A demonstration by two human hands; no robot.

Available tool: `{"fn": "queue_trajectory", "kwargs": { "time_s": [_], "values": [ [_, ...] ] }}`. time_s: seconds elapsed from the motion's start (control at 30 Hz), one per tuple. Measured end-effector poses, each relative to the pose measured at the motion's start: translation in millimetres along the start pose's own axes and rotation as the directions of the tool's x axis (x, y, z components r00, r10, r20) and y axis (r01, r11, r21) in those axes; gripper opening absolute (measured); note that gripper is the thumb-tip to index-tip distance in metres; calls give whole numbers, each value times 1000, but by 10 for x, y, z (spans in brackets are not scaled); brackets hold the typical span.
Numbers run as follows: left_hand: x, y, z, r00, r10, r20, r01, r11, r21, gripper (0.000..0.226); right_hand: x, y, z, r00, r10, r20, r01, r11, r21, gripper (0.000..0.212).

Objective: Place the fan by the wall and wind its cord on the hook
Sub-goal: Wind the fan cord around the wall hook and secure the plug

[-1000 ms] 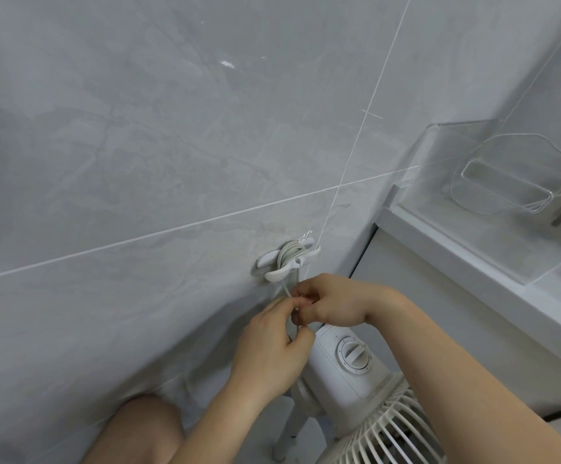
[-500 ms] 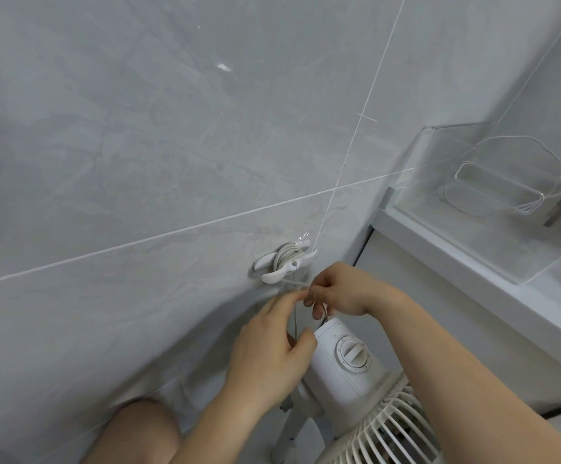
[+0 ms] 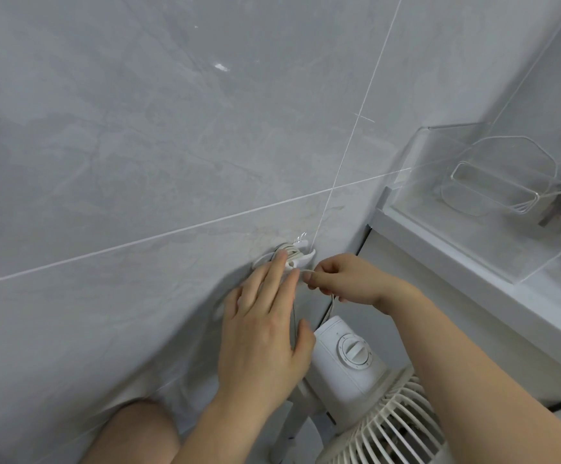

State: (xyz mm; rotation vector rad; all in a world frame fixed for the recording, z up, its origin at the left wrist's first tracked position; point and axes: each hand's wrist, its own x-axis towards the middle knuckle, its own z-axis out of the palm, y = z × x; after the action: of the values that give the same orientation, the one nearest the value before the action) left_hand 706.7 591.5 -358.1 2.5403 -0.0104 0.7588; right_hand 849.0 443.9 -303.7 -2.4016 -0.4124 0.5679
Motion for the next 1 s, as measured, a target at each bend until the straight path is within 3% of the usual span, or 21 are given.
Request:
{"fn": "queue_trajectory", "kwargs": {
  "time_s": [0.13,0.57,0.87,1.0],
  "values": [
    [29,-7,-11,998,-56,25,56,998,28,72,-47,71,-97,995,73,75,-82,990,118,32],
    [24,9,-5,998,-64,16,64,998,16,63,33,-25,-7,988,90,-128,-69,984,162,28],
    [37,-38,-7,997,-65,-29,64,997,-47,49,44,39,-77,968,223,-116,-215,974,74,59],
    [20,-45,4,997,-62,-36,60,997,-57,39,26,-62,-71,954,190,-232,-113,945,307,51]
  ]
}}
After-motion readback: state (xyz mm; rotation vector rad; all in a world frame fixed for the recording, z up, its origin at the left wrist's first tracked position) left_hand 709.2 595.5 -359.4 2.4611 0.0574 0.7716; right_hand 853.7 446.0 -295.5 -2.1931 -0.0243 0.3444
